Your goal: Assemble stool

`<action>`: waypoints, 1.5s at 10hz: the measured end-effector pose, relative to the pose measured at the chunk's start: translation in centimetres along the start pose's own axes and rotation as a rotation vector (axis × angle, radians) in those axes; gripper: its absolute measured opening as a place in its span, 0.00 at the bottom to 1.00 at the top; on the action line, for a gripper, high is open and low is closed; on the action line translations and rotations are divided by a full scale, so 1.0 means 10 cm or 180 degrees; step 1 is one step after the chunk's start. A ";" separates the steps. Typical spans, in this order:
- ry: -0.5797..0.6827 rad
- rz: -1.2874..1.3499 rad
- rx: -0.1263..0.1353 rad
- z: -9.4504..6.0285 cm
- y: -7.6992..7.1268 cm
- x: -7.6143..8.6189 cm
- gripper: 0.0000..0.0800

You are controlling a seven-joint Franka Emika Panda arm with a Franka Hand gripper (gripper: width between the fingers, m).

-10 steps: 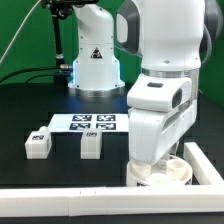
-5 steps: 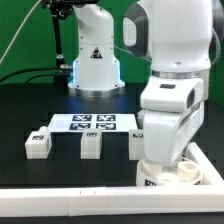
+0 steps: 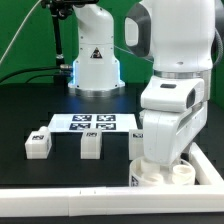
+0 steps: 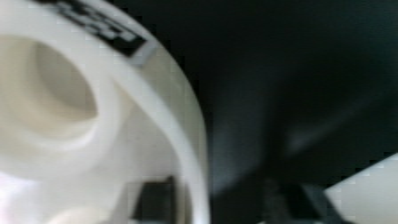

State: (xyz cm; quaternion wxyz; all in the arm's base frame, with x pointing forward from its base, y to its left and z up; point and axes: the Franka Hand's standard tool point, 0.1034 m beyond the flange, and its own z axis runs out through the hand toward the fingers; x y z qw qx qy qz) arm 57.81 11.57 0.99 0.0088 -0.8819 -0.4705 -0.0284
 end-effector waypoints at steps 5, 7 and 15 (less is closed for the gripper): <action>-0.0016 0.0039 -0.0025 0.00 0.08 -0.07 0.77; -0.0016 0.0041 -0.0025 0.00 0.08 -0.07 0.81; -0.0109 0.0138 0.0005 -0.51 0.09 0.00 0.81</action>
Offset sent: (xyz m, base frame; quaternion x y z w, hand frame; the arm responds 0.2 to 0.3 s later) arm 0.0000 0.0000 0.0000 0.0000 0.0000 0.0000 1.0000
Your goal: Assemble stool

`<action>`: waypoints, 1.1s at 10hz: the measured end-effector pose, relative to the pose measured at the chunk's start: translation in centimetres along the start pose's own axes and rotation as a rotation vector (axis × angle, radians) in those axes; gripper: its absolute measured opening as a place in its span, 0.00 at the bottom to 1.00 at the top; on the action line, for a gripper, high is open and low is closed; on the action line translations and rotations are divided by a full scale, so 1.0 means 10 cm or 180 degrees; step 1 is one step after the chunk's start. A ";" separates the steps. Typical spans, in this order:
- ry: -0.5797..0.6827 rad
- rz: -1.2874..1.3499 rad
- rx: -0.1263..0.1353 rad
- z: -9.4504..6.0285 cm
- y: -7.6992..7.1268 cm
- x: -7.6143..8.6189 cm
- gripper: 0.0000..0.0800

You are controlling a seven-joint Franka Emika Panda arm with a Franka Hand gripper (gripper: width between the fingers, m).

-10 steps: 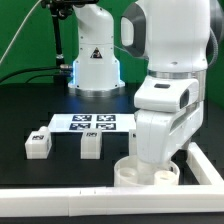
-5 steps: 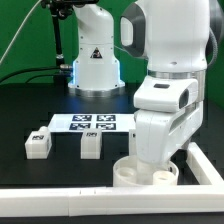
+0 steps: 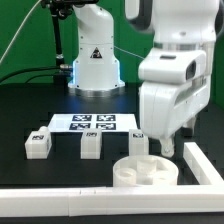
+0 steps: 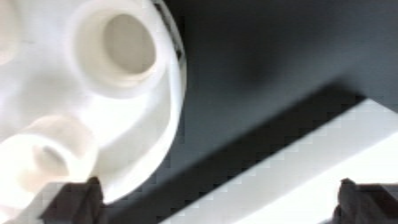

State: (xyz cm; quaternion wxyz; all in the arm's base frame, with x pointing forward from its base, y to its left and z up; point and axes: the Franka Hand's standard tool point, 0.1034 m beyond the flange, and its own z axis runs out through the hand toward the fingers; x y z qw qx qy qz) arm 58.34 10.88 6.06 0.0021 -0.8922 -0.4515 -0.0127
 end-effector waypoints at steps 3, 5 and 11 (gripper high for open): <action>0.0003 0.0095 0.0000 -0.01 0.02 -0.01 0.81; -0.0013 0.0343 -0.0006 0.01 0.00 -0.06 0.81; -0.0053 0.2084 0.0073 0.00 -0.01 -0.19 0.81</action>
Offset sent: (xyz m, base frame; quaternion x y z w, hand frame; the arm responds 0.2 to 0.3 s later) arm 0.0000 0.0000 0.0000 0.0000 0.0000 0.0000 1.0000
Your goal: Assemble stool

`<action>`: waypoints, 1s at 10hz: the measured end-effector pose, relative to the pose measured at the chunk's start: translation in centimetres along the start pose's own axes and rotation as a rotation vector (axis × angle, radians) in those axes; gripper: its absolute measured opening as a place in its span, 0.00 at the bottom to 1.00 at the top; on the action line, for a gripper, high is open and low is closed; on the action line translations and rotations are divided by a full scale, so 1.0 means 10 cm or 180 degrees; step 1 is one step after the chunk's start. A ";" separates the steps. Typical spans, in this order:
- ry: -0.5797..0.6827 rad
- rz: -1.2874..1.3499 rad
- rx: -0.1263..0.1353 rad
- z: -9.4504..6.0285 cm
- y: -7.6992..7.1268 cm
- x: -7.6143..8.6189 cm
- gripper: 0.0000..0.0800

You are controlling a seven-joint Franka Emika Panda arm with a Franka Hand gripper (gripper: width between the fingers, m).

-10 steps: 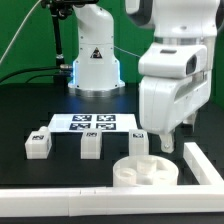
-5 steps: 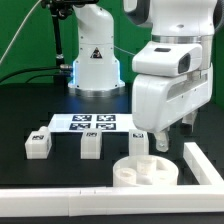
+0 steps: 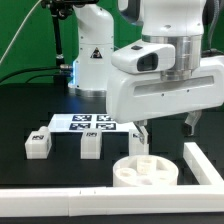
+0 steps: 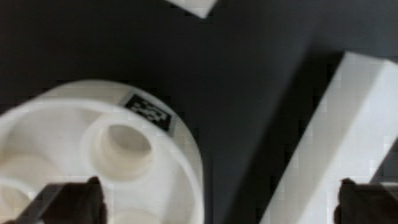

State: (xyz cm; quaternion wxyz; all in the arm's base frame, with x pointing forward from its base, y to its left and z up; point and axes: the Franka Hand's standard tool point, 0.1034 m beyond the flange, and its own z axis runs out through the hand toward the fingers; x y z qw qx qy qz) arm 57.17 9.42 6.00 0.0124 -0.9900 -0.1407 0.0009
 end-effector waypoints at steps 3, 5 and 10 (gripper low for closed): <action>-0.0141 0.0343 0.0012 0.01 0.03 -0.07 0.81; -0.0427 0.0377 0.0014 -0.08 0.11 -0.09 0.81; -0.1416 0.0434 0.0093 0.06 0.21 -0.33 0.81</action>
Offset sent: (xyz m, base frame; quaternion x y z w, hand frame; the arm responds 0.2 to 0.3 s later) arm 0.0038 -0.0346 0.0182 -0.0472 -0.1108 0.0131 0.9926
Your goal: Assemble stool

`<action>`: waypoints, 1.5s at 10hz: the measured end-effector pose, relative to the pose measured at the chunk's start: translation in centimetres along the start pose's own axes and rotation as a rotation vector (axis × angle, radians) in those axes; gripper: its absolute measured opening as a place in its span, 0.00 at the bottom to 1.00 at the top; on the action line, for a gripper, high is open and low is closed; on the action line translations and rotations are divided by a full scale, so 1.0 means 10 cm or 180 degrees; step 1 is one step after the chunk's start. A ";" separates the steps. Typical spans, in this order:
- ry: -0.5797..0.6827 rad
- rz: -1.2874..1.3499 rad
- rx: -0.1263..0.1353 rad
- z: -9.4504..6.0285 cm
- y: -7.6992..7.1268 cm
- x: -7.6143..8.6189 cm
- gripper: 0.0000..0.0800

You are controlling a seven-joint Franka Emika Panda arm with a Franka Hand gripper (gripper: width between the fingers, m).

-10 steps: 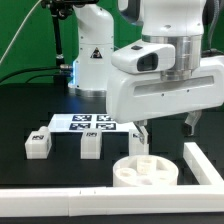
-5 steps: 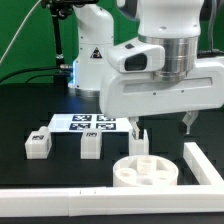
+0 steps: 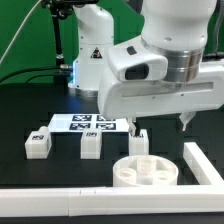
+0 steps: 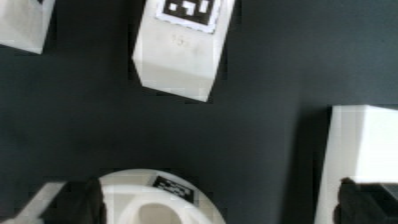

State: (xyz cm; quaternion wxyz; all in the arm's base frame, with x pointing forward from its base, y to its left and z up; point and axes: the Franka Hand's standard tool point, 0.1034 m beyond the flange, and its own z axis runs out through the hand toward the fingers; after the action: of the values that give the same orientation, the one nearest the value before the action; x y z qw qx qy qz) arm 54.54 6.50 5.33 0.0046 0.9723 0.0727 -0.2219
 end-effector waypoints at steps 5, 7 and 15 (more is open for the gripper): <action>-0.1152 0.0238 0.0048 0.13 0.03 -0.02 0.81; -0.1665 0.0237 0.0056 0.20 0.03 -0.11 0.81; -0.1647 0.0284 0.0054 0.46 0.01 -0.14 0.81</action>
Offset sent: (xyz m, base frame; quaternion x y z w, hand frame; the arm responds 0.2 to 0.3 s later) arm 0.0123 0.0206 0.0012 0.0091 -0.1864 0.0504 0.9811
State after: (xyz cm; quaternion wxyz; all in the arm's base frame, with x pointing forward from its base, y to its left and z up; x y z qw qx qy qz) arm 51.31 6.03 1.79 0.0247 0.8855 0.0243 -0.4633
